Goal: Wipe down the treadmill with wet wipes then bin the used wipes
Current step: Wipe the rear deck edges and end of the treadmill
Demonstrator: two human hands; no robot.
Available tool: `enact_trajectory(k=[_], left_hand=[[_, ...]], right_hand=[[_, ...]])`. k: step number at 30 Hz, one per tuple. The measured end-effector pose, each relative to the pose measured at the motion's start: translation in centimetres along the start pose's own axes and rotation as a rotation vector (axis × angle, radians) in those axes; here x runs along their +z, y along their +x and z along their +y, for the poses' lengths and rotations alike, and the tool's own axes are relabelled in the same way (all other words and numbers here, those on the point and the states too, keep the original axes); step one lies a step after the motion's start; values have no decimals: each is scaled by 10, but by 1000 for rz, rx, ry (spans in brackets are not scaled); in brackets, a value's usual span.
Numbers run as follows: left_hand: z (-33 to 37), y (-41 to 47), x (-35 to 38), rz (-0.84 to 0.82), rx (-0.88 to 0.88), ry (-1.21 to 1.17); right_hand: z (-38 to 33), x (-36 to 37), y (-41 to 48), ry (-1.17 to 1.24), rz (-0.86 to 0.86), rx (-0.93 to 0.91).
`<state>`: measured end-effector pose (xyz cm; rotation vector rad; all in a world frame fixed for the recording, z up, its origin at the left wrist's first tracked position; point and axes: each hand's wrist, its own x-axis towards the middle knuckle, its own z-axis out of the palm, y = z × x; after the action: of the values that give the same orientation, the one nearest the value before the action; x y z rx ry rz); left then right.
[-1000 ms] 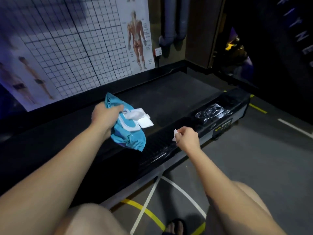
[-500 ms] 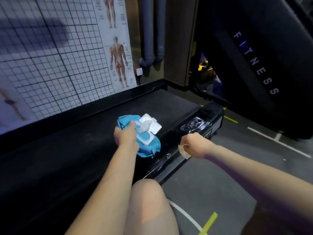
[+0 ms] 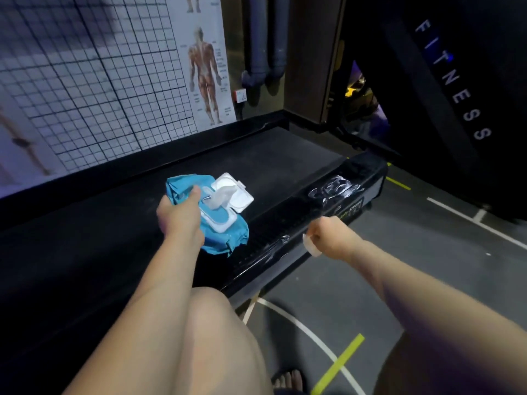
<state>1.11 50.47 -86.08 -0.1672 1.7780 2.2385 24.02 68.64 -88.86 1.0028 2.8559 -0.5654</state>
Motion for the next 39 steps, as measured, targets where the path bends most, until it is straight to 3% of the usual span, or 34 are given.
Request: enact_trajectory(k=[2, 6, 12, 21, 25, 30, 35, 39], left_hand=[[3, 0, -12, -26, 3, 63], [4, -1, -39, -46, -34, 70], [-14, -2, -58, 0, -97, 30], [-55, -6, 1, 56, -114, -130], [-73, 2, 20, 96, -136, -225], [-47, 32, 40, 35, -76, -140], [-52, 58, 29, 24, -92, -95], [-54, 66, 26, 47, -113, -108]], right_hand=[[-14, -10, -1, -93, -36, -49], [-44, -14, 5, 6, 76, -30], [-35, 31, -2, -50, -6, 30], [8, 65, 31, 137, 100, 87], [33, 84, 58, 171, 173, 8], [39, 98, 88, 211, 270, -123], [35, 121, 108, 52, 179, -227], [38, 129, 111, 85, 253, -319]])
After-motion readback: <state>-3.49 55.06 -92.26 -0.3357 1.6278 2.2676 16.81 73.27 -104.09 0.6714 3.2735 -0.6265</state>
